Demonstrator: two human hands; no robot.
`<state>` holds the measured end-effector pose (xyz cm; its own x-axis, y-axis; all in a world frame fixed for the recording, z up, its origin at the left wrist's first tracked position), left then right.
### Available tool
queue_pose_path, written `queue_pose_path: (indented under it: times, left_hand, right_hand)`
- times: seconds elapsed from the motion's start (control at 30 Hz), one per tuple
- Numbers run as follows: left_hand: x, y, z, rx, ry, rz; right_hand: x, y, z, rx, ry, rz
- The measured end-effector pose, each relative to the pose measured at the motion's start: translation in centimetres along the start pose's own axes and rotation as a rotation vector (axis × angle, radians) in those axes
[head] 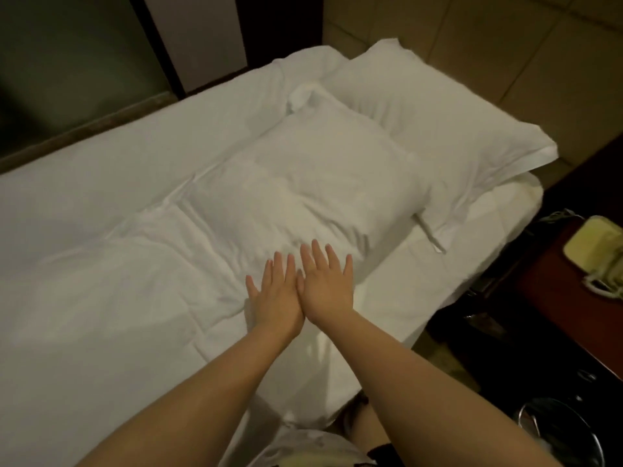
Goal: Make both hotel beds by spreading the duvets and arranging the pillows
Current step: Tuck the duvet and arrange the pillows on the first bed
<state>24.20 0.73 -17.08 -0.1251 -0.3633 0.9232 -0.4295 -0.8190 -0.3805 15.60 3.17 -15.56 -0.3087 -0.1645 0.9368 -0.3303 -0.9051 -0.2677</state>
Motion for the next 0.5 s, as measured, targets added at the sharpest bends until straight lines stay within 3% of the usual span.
queue_pose_path:
  times: [0.2, 0.37, 0.5]
  left_hand:
    - [4.8, 6.3, -8.0, -0.068, 0.025, -0.111]
    - [6.8, 14.1, -14.8, -0.030, 0.052, -0.094]
    - [7.1, 22.0, -21.6, -0.113, 0.190, -0.074]
  right_hand:
    - [4.5, 5.4, -8.7, -0.155, 0.184, -0.065]
    - [5.3, 13.3, -17.5, -0.256, 0.482, -0.024]
    - [5.6, 21.6, -26.7, -0.273, 0.608, -0.028]
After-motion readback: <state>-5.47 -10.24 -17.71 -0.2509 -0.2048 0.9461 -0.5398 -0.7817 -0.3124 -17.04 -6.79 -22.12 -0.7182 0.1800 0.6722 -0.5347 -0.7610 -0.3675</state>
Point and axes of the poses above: each hand's wrist, its own y-axis towards the middle knuckle, its own x-axis out of the back of the hand, z = x × y, the point moved 4 cm from there along y, towards the middle knuckle, and after that the axes turned 2 degrees about z, right-handed, at the moved point
